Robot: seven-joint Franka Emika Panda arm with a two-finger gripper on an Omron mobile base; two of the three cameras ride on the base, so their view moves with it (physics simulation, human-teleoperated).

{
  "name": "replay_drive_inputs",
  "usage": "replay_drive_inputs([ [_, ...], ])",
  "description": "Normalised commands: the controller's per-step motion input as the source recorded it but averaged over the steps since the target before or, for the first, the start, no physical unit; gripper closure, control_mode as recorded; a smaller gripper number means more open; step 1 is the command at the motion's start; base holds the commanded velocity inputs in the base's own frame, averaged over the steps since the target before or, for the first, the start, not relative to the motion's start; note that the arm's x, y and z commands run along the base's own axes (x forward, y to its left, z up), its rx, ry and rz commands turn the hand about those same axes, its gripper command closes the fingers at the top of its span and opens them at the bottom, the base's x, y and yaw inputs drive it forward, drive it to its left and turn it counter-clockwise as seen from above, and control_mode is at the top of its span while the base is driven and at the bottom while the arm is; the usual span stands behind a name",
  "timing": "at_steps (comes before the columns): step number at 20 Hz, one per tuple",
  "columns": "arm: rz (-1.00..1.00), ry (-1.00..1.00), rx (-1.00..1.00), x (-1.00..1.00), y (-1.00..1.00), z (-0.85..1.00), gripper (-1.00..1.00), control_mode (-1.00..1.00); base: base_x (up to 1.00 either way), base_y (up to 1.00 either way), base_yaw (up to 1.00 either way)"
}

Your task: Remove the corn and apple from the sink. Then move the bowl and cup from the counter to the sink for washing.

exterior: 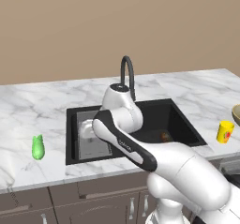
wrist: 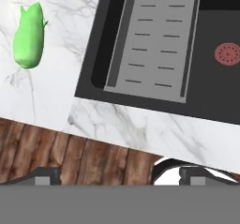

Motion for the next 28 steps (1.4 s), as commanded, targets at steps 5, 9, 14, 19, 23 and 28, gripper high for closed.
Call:
replay_drive_inputs([
  [5,-0.01,0.00,-0.07,0.03,-0.39,0.00,-1.00,-1.00,0.00,0.00,0.00],
  [9,-0.05,0.01,-0.05,0.08,-0.38,0.02,-1.00,-1.00,0.00,0.00,0.00],
  [14,-0.03,0.06,-0.03,0.10,-0.39,0.02,-1.00,-1.00,0.00,0.00,0.00],
  [19,-0.01,0.04,0.00,0.09,-0.45,0.01,-1.00,-1.00,0.00,0.00,0.00],
  [23,-0.02,0.00,0.00,0.06,-0.49,0.00,-1.00,-1.00,0.00,0.00,0.00],
  [28,-0.01,0.00,0.00,0.03,-0.51,0.00,-1.00,-1.00,0.00,0.00,0.00],
])
